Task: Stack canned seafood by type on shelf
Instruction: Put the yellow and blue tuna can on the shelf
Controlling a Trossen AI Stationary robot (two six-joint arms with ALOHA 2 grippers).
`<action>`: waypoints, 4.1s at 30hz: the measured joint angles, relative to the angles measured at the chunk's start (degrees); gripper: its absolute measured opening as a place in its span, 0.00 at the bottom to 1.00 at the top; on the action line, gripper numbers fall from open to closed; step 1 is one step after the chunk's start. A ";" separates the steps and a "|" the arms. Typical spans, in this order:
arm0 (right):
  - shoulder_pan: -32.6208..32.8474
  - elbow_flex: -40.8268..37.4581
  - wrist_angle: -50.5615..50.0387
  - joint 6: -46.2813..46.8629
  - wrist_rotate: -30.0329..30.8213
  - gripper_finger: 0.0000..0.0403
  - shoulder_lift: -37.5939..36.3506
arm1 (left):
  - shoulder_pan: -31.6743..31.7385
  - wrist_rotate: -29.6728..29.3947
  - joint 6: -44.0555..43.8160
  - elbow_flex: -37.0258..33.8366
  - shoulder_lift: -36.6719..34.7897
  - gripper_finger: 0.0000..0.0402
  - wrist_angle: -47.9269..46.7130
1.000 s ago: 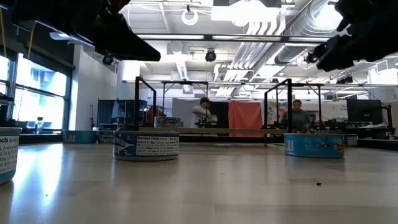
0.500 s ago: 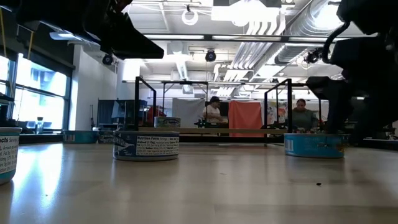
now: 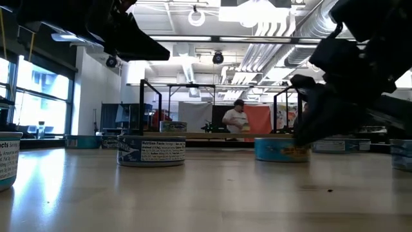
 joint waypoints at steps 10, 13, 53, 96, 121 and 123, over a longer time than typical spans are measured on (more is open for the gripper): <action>-2.87 11.66 -5.34 6.76 0.36 0.00 0.97 | -0.02 0.00 -0.13 -0.02 0.00 0.19 0.52; -3.86 14.05 -8.04 7.36 0.81 0.00 0.99 | -0.15 0.00 -0.13 -0.02 0.00 0.19 0.53; 2.58 9.38 -9.37 35.74 3.50 0.21 0.60 | 11.57 30.99 23.61 24.42 27.18 0.34 -14.67; 5.31 3.90 9.48 -1.29 13.80 0.63 0.82 | 14.57 34.79 18.57 35.17 39.98 0.00 -16.24; -2.70 3.86 6.10 -8.74 9.57 0.56 0.82 | 16.09 37.83 11.60 35.23 39.30 0.00 -11.90; -2.87 3.86 6.61 -10.19 8.04 0.54 1.16 | 16.06 37.95 10.92 35.23 39.30 0.00 -11.00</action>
